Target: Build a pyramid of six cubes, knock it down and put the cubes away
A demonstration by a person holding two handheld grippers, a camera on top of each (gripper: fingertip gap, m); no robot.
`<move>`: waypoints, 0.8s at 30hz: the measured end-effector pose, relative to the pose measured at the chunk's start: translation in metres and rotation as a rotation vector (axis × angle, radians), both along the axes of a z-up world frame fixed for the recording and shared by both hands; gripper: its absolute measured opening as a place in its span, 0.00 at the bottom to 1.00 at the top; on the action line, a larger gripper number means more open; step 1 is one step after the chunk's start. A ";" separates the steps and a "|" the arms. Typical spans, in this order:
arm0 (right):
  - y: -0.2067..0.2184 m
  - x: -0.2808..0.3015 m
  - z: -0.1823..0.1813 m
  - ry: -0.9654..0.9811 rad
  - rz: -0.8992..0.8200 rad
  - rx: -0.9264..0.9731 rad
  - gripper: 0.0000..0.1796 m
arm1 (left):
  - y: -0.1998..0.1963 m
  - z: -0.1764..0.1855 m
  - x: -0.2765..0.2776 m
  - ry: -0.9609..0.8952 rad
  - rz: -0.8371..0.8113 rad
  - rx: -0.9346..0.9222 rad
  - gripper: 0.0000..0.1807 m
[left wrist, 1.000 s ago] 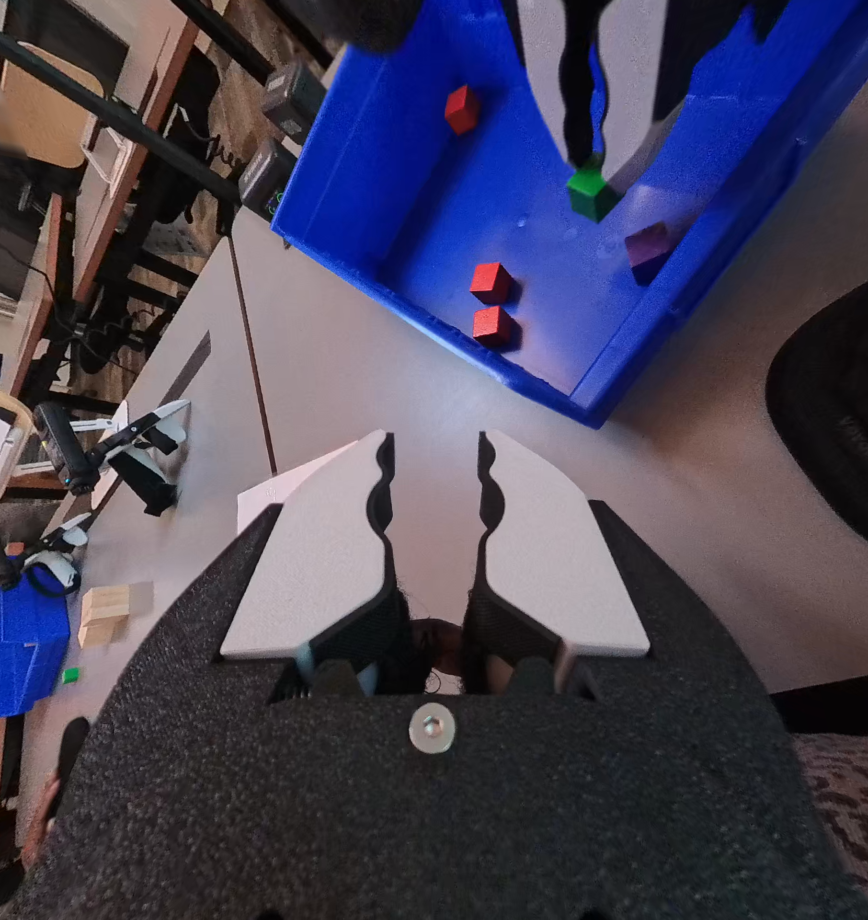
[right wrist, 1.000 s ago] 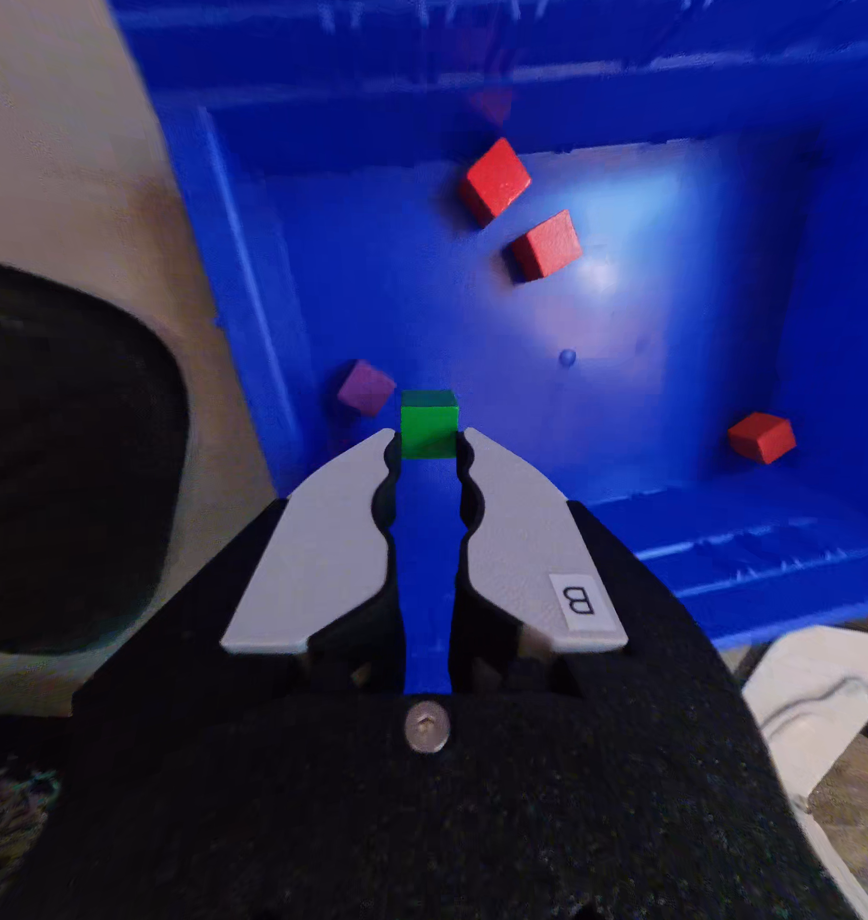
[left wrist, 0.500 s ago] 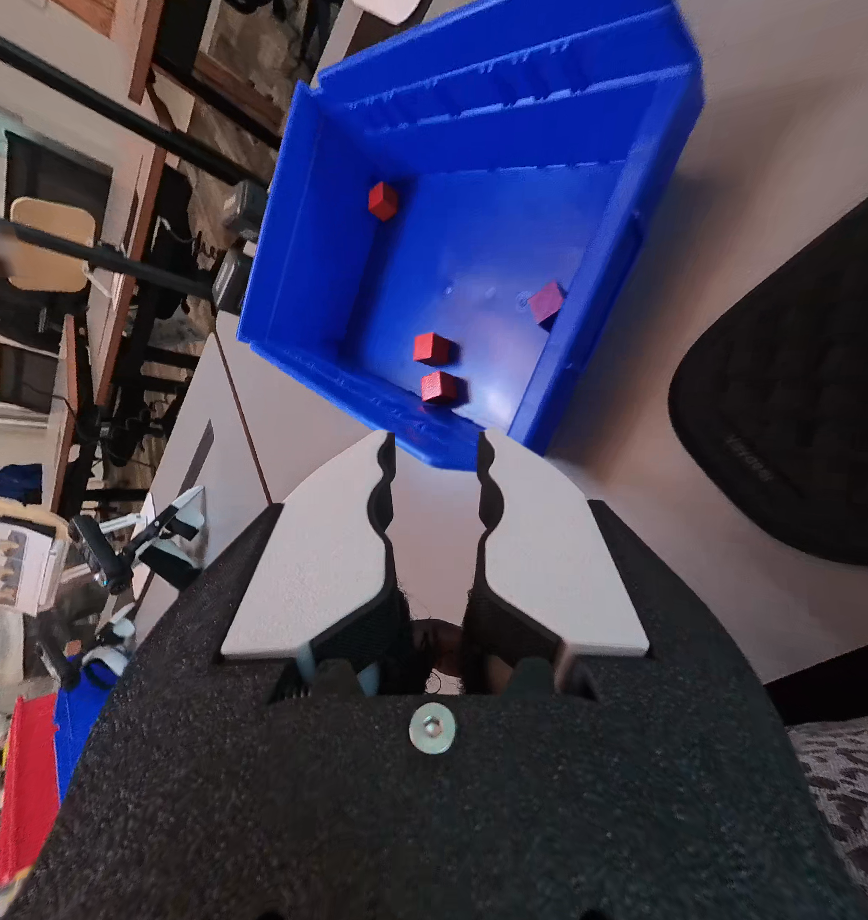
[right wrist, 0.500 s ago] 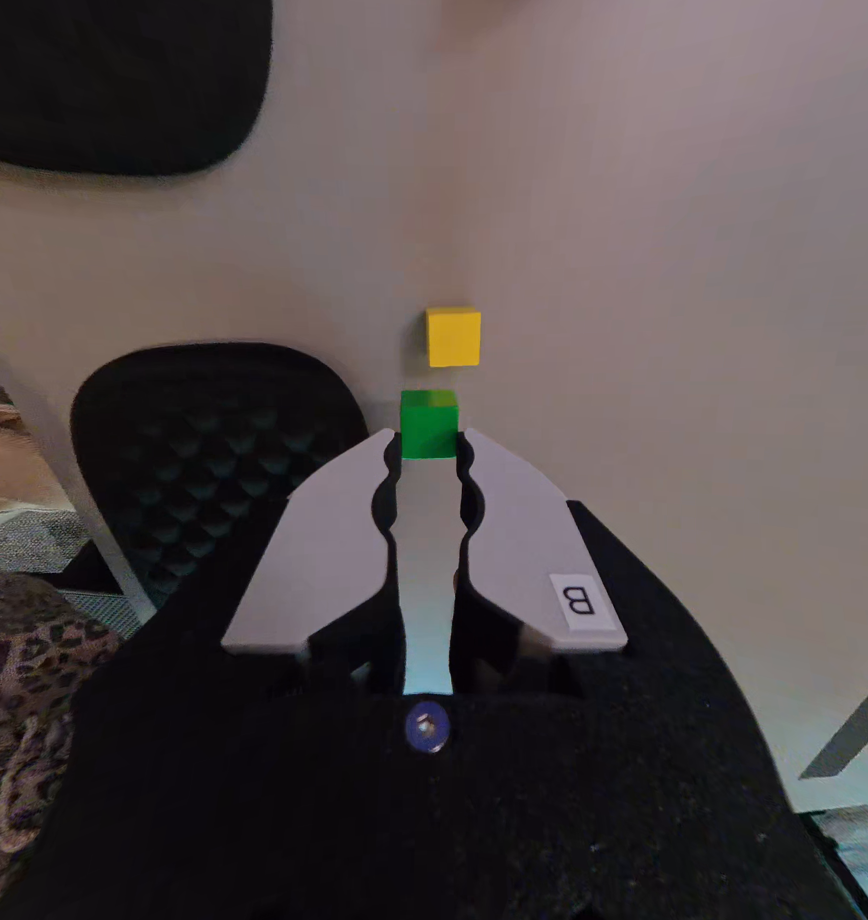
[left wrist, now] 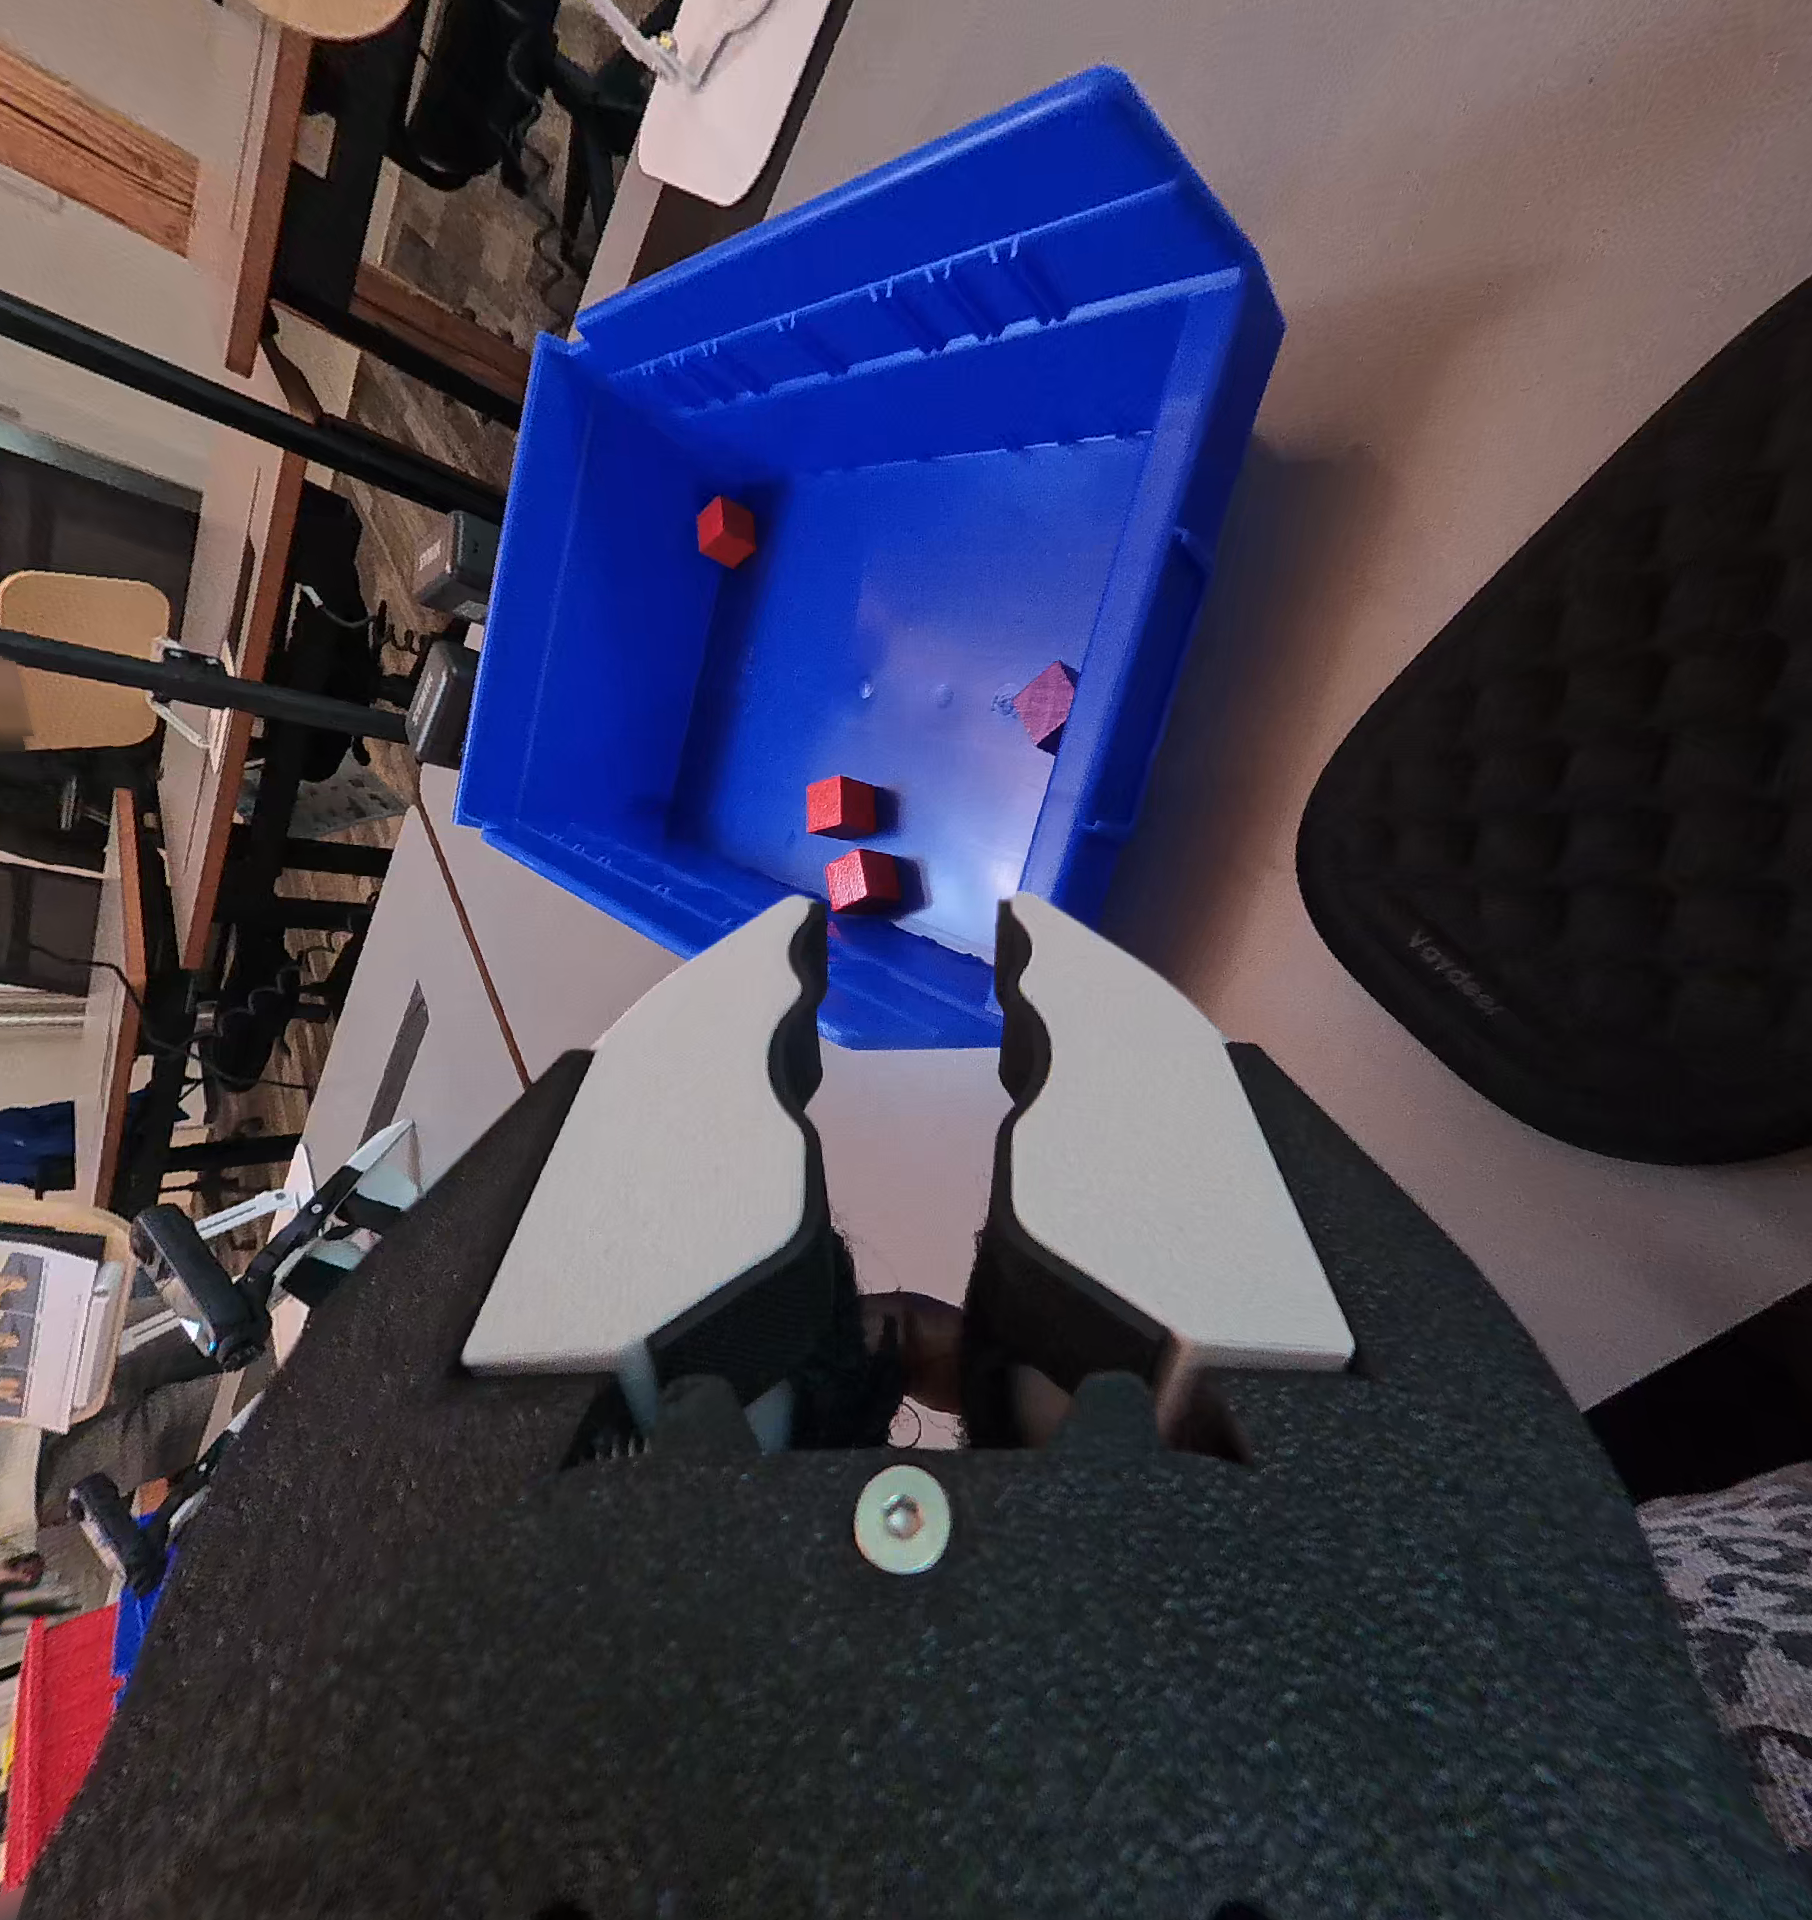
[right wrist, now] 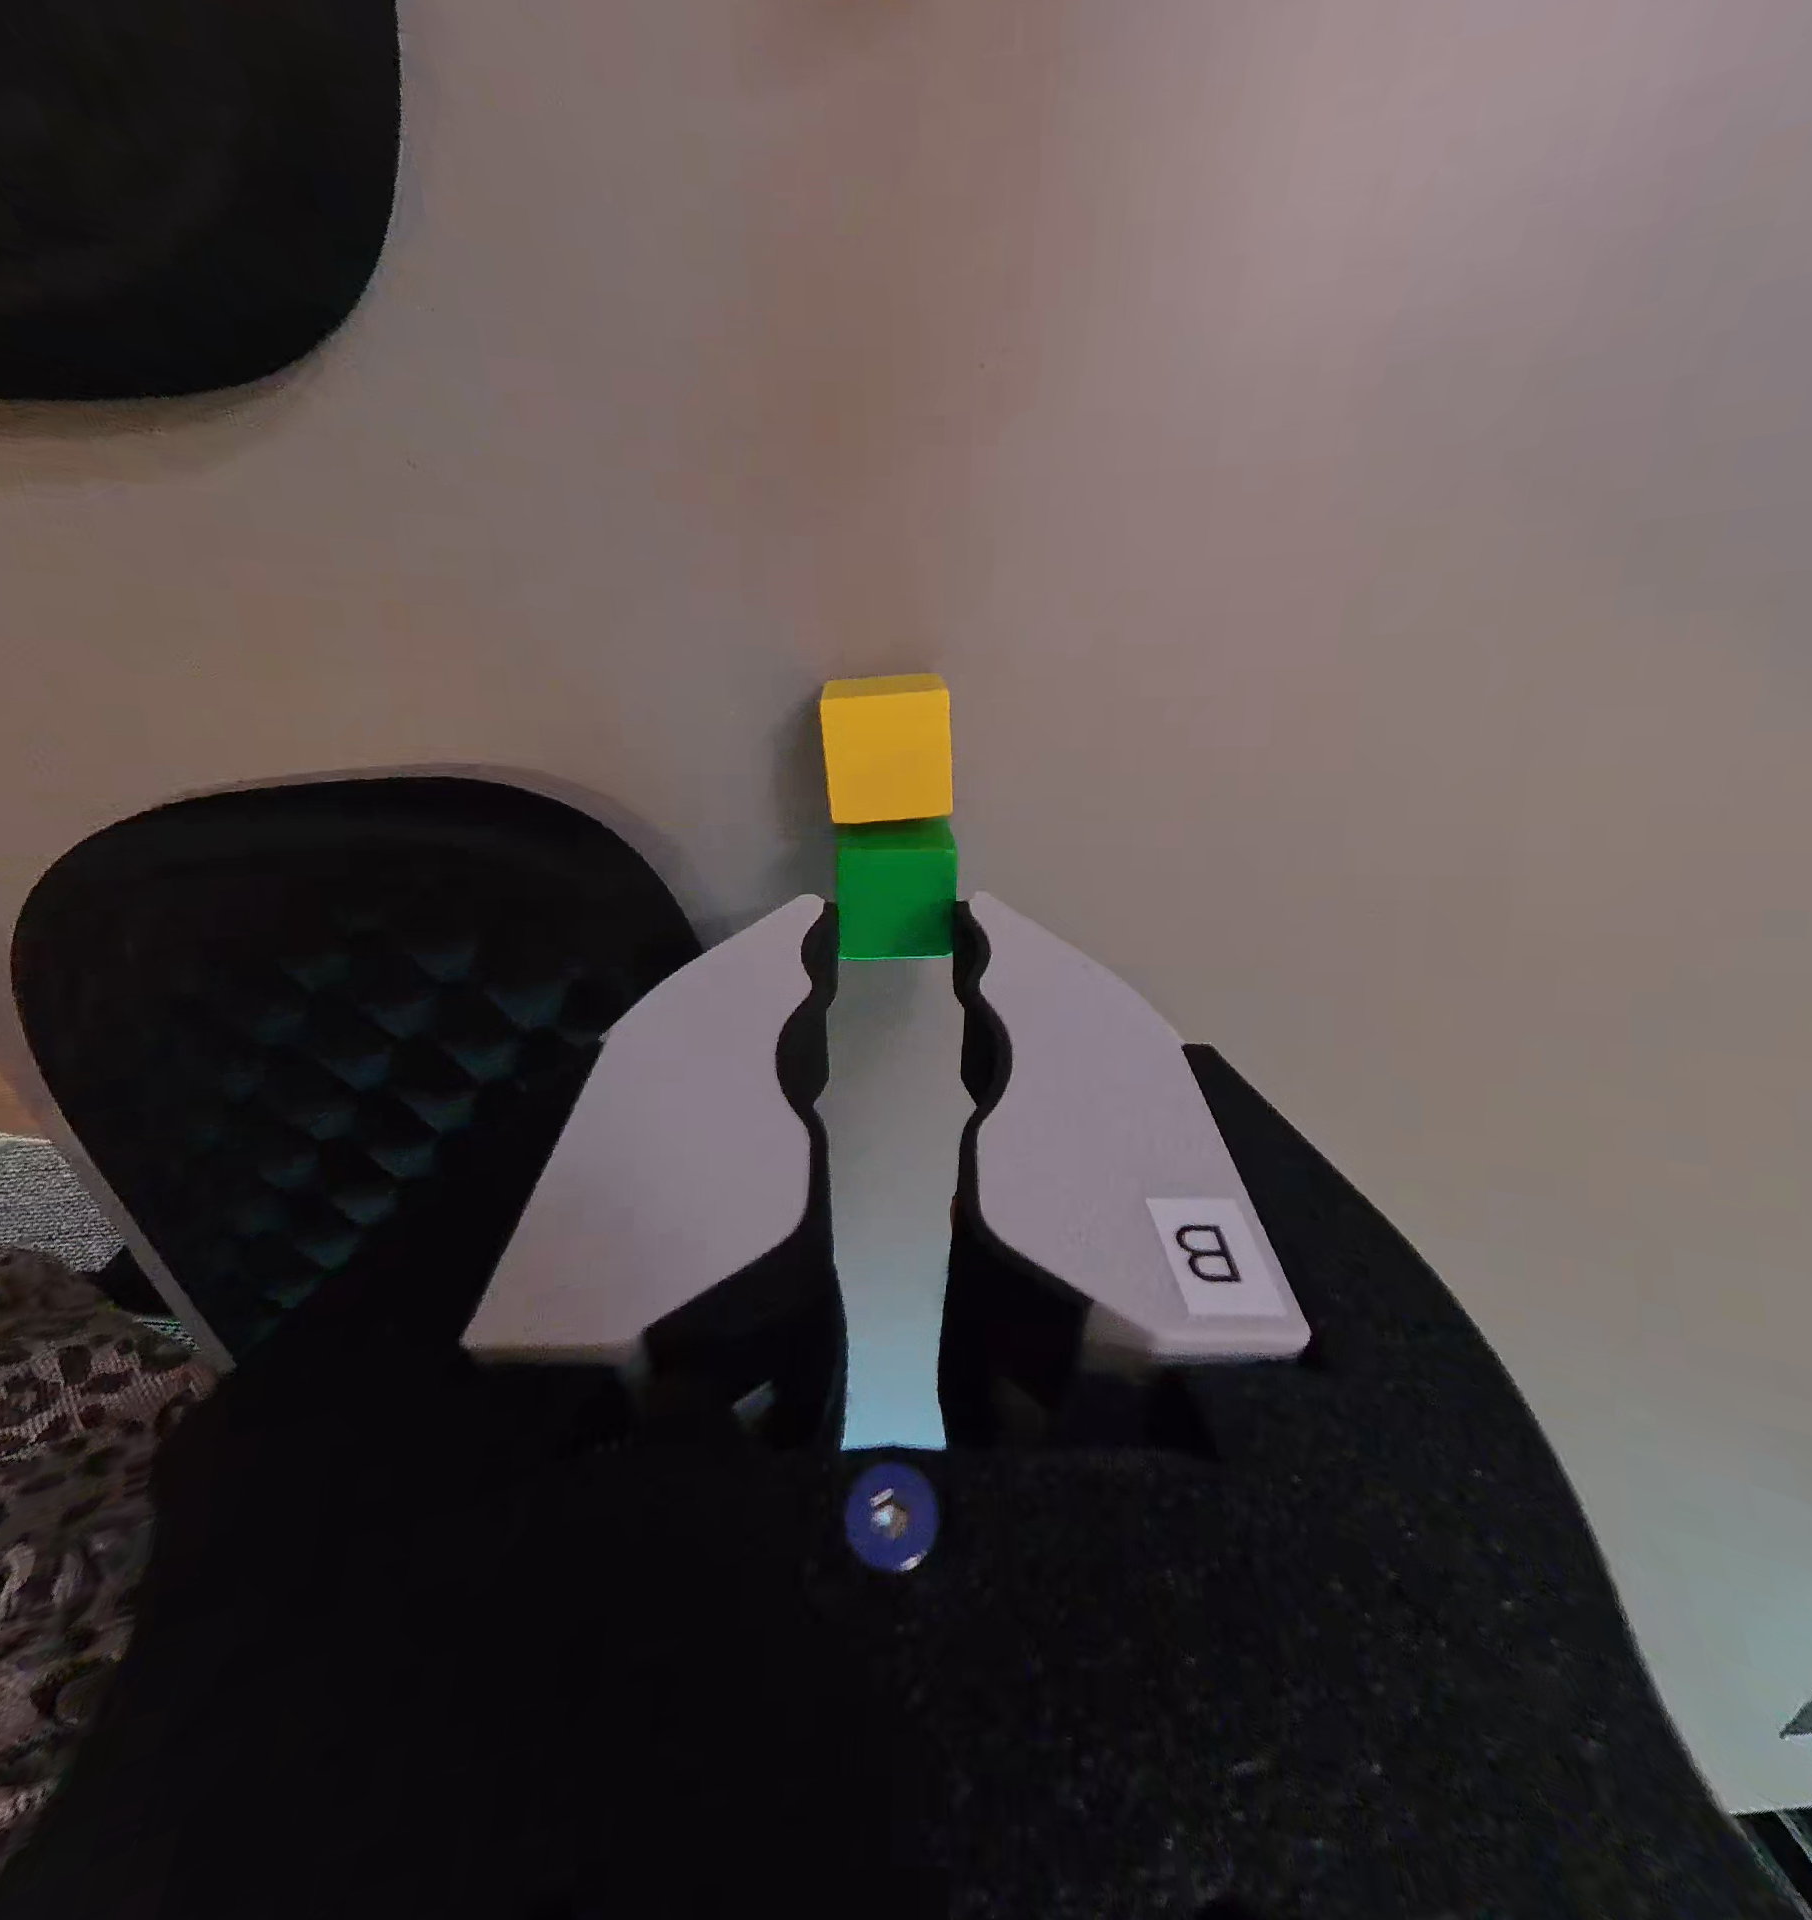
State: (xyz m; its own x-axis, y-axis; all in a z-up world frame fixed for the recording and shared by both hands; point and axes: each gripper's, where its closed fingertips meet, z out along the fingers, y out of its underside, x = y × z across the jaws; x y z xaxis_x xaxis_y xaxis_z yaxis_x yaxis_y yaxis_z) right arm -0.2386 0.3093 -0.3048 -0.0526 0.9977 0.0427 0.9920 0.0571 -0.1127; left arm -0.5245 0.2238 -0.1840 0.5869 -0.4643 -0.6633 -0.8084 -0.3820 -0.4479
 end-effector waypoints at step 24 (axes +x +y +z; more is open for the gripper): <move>-0.001 -0.006 -0.007 0.044 0.036 -0.007 0.13 | -0.001 -0.001 0.001 -0.005 -0.008 -0.006 0.17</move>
